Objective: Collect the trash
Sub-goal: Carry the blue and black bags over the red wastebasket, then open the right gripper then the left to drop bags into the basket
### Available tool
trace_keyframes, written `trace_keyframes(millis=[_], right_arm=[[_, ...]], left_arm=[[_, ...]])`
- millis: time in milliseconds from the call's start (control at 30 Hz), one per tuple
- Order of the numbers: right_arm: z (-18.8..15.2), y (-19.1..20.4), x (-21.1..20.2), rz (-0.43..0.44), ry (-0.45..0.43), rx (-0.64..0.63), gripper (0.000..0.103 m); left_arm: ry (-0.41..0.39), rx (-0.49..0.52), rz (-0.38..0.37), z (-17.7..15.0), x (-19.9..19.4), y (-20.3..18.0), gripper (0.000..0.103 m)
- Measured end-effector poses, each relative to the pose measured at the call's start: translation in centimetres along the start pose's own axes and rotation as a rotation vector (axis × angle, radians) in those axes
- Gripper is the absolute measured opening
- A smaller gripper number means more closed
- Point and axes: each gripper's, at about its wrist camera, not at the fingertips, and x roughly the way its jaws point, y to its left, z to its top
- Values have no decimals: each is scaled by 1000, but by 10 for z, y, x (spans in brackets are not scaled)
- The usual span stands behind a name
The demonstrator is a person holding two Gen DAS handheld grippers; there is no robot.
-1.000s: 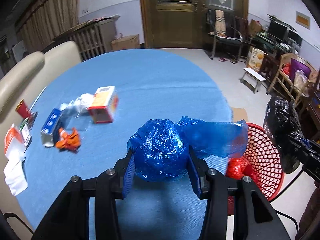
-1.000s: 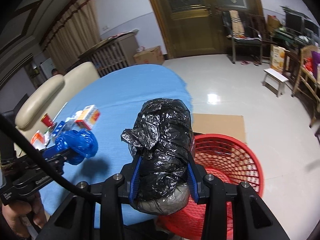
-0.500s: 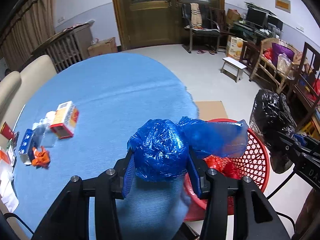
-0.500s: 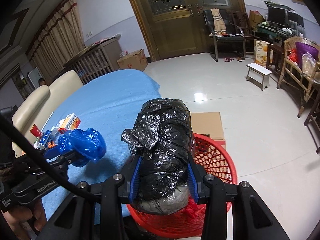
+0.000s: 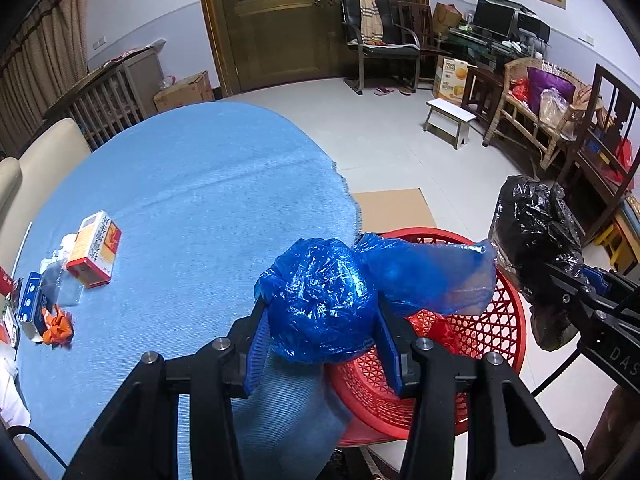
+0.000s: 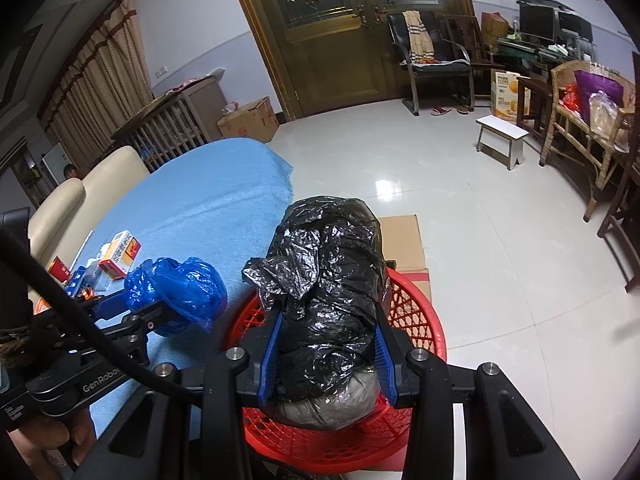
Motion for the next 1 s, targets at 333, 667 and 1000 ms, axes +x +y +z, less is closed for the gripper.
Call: trace_keyframes(millis=[333, 667, 1000], right_arm=[[-7, -15, 14, -18, 39, 24, 43], [-15, -25, 28, -36, 84, 47, 45], [-10, -24, 39, -53, 125, 62, 59]], left_arm=[[17, 17, -9, 0, 6, -10, 49], [25, 28, -13, -2, 8, -16, 49], [29, 34, -15, 0, 9, -18, 49]])
